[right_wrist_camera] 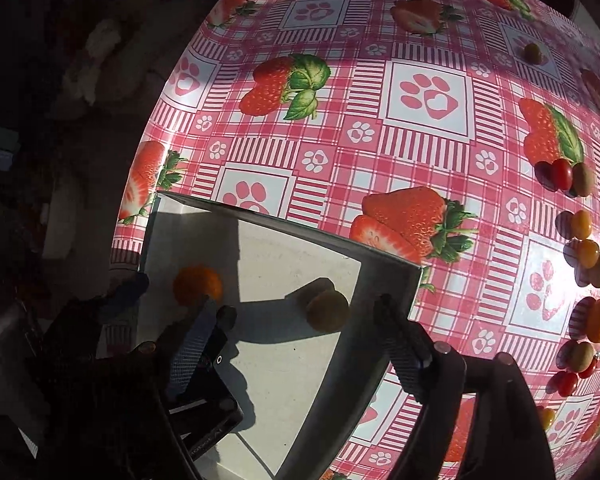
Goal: Organize fruits
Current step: 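Open both tools to drop the mandarin and kiwi into the tray, then grasp a yellow cherry tomato with the left tool while the right grasps a red one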
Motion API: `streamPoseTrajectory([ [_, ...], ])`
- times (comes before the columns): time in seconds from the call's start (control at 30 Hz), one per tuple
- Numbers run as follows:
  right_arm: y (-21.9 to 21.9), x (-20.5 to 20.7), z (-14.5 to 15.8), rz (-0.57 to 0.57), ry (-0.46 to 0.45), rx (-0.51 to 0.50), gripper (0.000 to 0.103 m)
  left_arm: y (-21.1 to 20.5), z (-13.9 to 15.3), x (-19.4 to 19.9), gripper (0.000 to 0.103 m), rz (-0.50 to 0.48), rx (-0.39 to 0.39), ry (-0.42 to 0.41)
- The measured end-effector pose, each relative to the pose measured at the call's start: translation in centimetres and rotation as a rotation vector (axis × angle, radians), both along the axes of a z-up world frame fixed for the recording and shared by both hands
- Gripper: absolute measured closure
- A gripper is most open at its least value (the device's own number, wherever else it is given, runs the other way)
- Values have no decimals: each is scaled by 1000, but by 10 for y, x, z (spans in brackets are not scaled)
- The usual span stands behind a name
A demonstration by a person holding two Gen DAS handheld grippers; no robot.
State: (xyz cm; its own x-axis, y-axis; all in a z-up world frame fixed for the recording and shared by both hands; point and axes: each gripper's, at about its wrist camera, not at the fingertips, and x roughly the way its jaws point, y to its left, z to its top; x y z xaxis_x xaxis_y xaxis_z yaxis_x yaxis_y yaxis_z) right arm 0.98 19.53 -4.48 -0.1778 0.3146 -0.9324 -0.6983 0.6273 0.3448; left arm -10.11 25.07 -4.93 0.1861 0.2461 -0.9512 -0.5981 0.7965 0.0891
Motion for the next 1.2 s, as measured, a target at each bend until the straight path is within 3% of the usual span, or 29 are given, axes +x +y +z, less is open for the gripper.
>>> streamPoseTrajectory([
  [0.2,-60,13,24,-96,-15,13,17,-40,20,3,19,-84,7,-1],
  [0.5,-192,33,14,-301,-24,-79,17,-126,36,29,19,-264,-8,-8],
  [0.73,-285,56,2,-477,-24,-165,17,-187,26,64,19,-380,-60,13],
  [0.93,-322,80,-8,-510,-48,-216,17,-223,10,99,19,-396,-110,20],
  [1.2,-321,128,-10,-478,-106,-196,17,-245,-8,131,19,-380,-123,25],
])
